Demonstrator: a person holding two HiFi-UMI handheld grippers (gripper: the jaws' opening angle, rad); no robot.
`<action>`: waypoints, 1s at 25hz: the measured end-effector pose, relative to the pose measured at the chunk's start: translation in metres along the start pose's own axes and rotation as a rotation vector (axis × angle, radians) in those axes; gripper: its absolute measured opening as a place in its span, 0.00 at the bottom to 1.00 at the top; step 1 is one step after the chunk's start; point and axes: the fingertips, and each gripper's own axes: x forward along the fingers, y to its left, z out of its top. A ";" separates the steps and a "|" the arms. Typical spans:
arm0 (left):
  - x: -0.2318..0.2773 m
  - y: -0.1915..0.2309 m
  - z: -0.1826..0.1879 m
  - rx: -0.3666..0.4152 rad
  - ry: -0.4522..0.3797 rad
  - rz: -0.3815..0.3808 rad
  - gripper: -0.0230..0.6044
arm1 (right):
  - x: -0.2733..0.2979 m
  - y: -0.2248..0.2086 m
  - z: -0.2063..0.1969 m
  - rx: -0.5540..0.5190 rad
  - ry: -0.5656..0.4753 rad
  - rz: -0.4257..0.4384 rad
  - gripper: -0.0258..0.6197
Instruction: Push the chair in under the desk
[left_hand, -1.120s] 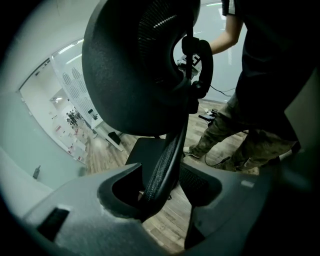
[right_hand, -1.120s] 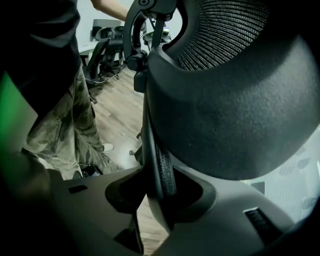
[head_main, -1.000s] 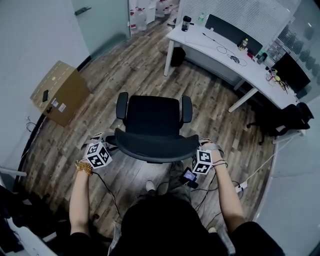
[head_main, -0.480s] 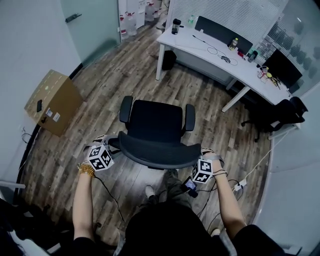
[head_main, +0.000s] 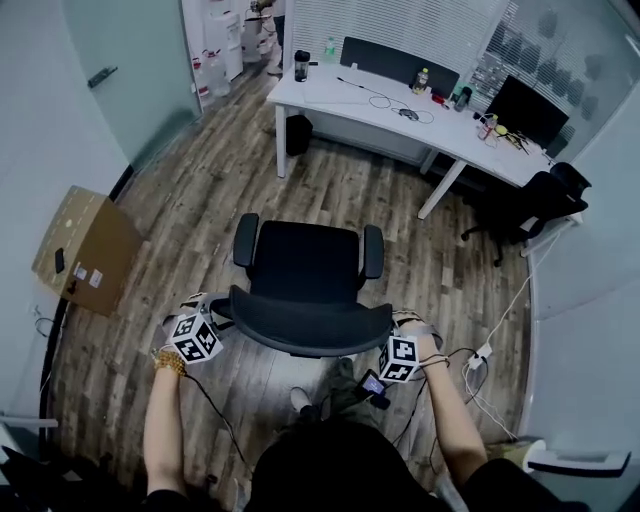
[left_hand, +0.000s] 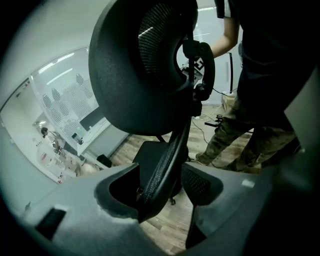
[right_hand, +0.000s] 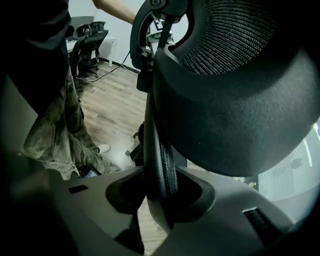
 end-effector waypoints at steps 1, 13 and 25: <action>0.002 0.000 0.003 0.008 -0.005 -0.004 0.46 | -0.002 0.002 -0.003 0.006 0.004 -0.008 0.24; 0.028 0.006 0.040 0.093 -0.053 -0.058 0.46 | -0.022 0.018 -0.036 0.068 0.016 -0.076 0.24; 0.038 0.014 0.049 0.126 -0.070 -0.113 0.47 | -0.043 0.025 -0.032 0.210 -0.226 -0.039 0.30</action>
